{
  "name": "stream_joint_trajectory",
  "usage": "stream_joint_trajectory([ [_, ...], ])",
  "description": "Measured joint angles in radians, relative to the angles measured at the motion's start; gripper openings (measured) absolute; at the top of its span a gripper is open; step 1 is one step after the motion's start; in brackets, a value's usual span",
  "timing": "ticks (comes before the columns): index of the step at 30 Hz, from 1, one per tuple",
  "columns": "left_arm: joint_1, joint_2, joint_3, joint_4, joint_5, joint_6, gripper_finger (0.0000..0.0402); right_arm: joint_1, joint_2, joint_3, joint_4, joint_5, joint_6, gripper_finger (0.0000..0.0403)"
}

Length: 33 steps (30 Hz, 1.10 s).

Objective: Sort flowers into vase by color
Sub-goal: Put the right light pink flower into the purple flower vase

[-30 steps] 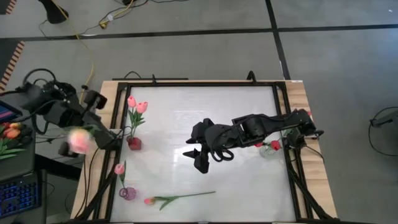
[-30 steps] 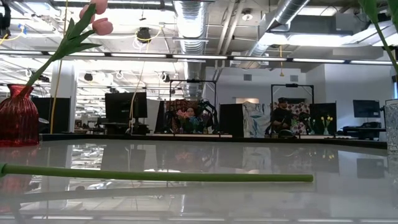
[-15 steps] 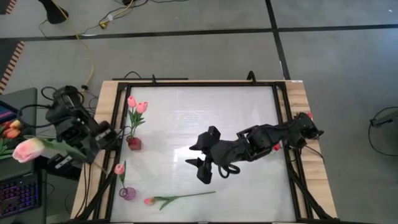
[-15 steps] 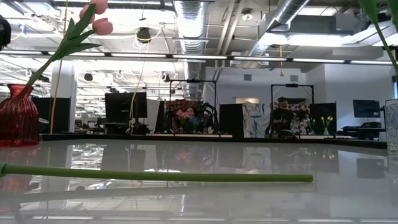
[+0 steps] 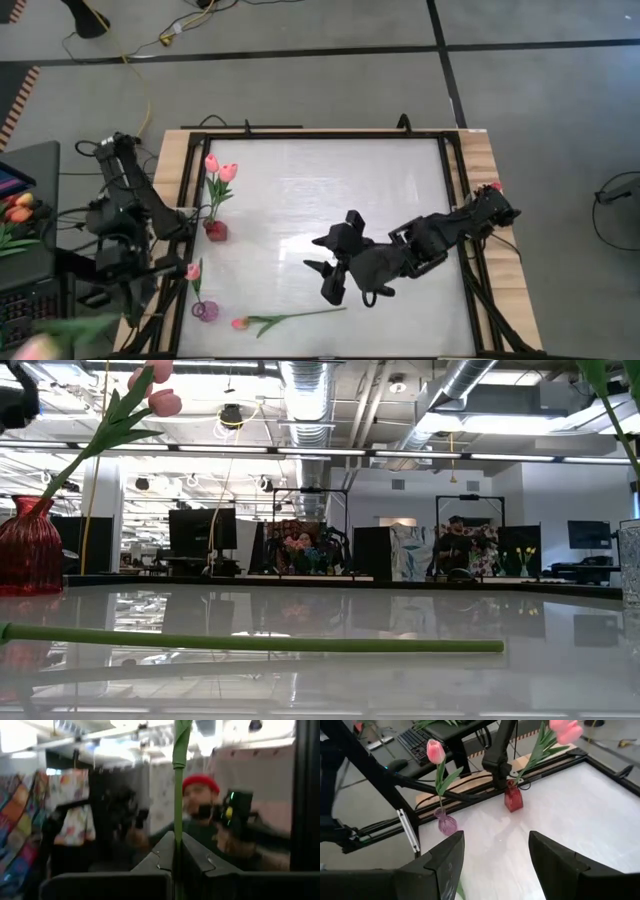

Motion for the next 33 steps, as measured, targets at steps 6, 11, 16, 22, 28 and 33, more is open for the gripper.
stream_joint_trajectory([
  [6,-0.084,-0.057,0.000,-0.119,-0.269,0.053,0.0000,0.023,0.001,-0.075,-0.009,0.047,0.027,0.0248],
  [11,-0.121,-0.098,0.000,-0.201,-0.375,0.054,0.0000,0.023,0.001,-0.151,-0.010,0.048,0.083,0.0248],
  [16,-0.151,-0.139,-0.016,-0.282,-0.507,0.024,0.0000,0.023,0.001,-0.160,0.000,0.050,0.079,0.0248],
  [22,-0.187,-0.207,-0.128,-0.215,-0.517,0.026,0.0000,0.026,0.001,-0.160,0.040,0.053,0.009,0.0248],
  [28,-0.243,-0.288,-0.248,-0.120,-0.523,0.071,0.0000,0.017,0.001,-0.160,0.043,0.052,-0.002,0.0248],
  [33,-0.281,-0.331,-0.326,-0.053,-0.550,0.118,0.0000,0.009,0.001,-0.160,0.043,0.051,-0.002,0.0248],
])
